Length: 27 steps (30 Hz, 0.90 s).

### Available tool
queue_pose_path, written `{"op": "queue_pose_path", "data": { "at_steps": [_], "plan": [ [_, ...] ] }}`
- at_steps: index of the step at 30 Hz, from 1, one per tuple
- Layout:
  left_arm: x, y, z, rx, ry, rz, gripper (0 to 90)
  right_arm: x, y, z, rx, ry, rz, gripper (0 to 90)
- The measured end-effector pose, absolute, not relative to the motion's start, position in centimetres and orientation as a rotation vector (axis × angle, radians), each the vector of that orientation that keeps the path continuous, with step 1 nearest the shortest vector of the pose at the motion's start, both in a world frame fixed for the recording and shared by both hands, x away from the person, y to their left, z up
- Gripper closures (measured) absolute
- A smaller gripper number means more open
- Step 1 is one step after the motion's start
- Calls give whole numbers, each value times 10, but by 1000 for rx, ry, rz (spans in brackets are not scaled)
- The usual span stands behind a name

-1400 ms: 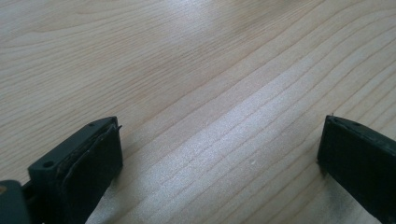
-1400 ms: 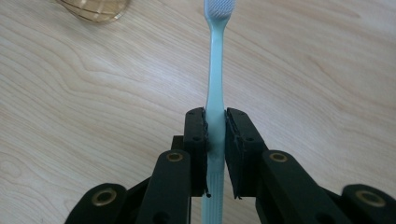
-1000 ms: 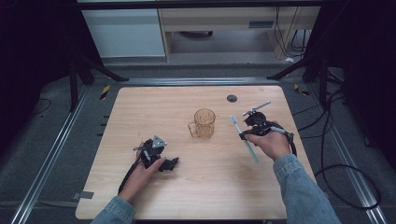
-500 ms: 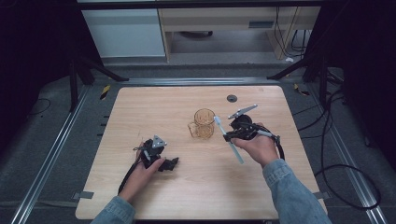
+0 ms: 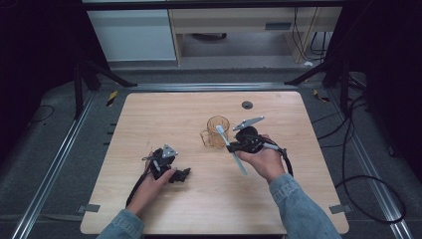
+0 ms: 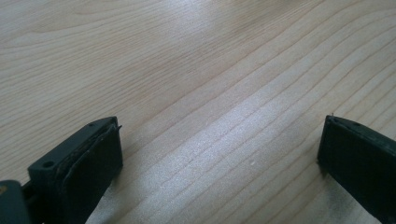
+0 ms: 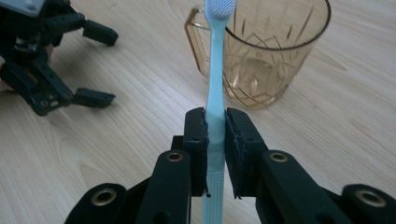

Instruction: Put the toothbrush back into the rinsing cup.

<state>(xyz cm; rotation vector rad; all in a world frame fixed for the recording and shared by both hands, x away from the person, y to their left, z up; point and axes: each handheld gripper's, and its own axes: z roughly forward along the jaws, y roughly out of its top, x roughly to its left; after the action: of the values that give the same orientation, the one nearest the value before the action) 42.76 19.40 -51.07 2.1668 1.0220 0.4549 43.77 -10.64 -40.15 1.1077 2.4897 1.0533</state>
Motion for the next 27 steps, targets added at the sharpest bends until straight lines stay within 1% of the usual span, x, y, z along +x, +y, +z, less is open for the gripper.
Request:
{"op": "queue_pose_path", "data": {
  "at_steps": [9, 27],
  "plan": [
    [428, 194, -511, 2168, 1021, 454, 0, 433, -84, -403, 1047, 2444, 1144, 791],
    [428, 194, -511, 2168, 1021, 454, 0, 430, -56, -401, 1006, 2319, 1272, 791]
  ]
}}
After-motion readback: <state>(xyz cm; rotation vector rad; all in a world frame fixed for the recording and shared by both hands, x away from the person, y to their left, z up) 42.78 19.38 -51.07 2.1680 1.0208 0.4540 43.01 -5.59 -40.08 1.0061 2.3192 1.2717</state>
